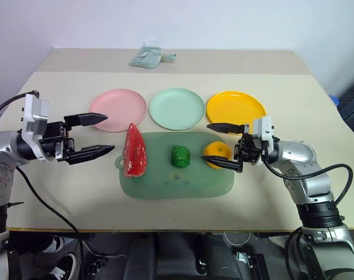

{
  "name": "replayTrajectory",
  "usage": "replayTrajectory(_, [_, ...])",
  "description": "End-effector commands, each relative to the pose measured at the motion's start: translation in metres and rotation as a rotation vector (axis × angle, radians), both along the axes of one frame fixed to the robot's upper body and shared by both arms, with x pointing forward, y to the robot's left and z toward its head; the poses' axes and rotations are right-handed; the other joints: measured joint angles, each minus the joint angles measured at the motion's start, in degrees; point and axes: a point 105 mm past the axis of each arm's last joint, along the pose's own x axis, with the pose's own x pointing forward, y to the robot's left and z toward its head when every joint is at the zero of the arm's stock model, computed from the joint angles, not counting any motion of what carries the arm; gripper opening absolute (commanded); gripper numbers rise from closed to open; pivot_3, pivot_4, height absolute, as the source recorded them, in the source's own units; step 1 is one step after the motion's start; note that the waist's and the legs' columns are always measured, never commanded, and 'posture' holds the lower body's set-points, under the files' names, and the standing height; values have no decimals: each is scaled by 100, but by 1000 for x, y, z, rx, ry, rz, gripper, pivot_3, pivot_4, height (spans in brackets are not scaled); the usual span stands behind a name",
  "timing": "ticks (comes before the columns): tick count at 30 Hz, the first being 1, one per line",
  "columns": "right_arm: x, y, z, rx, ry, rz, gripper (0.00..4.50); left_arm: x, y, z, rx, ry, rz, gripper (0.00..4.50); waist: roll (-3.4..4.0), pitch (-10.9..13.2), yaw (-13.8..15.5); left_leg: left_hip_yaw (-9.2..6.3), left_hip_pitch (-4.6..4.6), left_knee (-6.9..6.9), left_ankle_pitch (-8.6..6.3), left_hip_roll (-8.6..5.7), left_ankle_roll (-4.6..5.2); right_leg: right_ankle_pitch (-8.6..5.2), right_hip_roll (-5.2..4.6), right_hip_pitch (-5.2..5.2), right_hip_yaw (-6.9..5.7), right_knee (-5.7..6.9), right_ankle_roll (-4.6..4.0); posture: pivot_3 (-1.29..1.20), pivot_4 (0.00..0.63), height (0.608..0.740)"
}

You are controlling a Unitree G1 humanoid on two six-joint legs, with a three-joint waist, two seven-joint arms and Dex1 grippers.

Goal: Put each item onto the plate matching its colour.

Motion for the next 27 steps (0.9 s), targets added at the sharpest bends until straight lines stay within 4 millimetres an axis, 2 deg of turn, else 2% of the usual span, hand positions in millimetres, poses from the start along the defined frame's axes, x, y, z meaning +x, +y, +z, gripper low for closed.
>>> replayTrajectory(1, [-2, -2, 5, 1, -26, 4, 4468, -1, 0, 4, -1, -36, -10, 4500, 0, 0, -1, 0, 0, 0, 0, 0, 0, 0, 0, 0, 0, 0, 0, 0, 150, 740])
replayTrajectory(6, [-7, -3, 5, -3, -9, 1, 4468, -3, 5, -10, -25, -3, -7, 4500, 0, 0, 2, 1, 0, 0, 0, 0, 0, 0, 0, 0, 0, 0, 0, 0, 150, 740])
replayTrajectory(9, [-7, -10, 6, -22, 1, 3, 4468, -5, 2, -13, -33, -5, -13, 4500, 0, 0, 10, 0, 0, 0, 0, 0, 0, 0, 0, 0, 0, 0, 0, 0, 150, 740])
replayTrajectory(13, [-4, -12, 10, -41, -6, 4, 4468, -9, -9, -5, -75, -32, -13, 4500, 0, 0, 8, 0, -1, 1, 0, 0, 0, 0, -1, 1, 0, -1, 0, 0, 150, 740])
replayTrajectory(16, [-4, -13, 11, -40, -12, -4, 4468, -14, -8, 2, -105, -22, 42, 4500, 0, 0, -7, -1, 0, 0, 0, 1, 0, 0, -1, 1, 0, 0, 0, 0, 150, 740])
replayTrajectory(20, [-3, -13, 15, -21, -11, -11, 4468, -20, -11, 23, -153, 16, 106, 4500, 0, 0, -20, -3, 0, -1, 0, 2, 0, 0, 0, -1, 1, 3, 0, 0, 150, 740])
replayTrajectory(23, [0, -9, 5, -33, 4, -6, 4468, -23, -20, 24, -184, 111, 132, 4500, 0, 0, 7, -4, 1, 0, 0, 0, 0, 0, -4, 3, 1, 2, 0, 0, 150, 740])
replayTrajectory(27, [-1, -7, 7, -10, 22, 13, 4468, 0, -14, 21, -274, 104, 390, 4500, 0, 0, 8, -6, 5, 1, 0, -1, 0, 0, -4, 9, 0, 3, 1, 0, 150, 740])
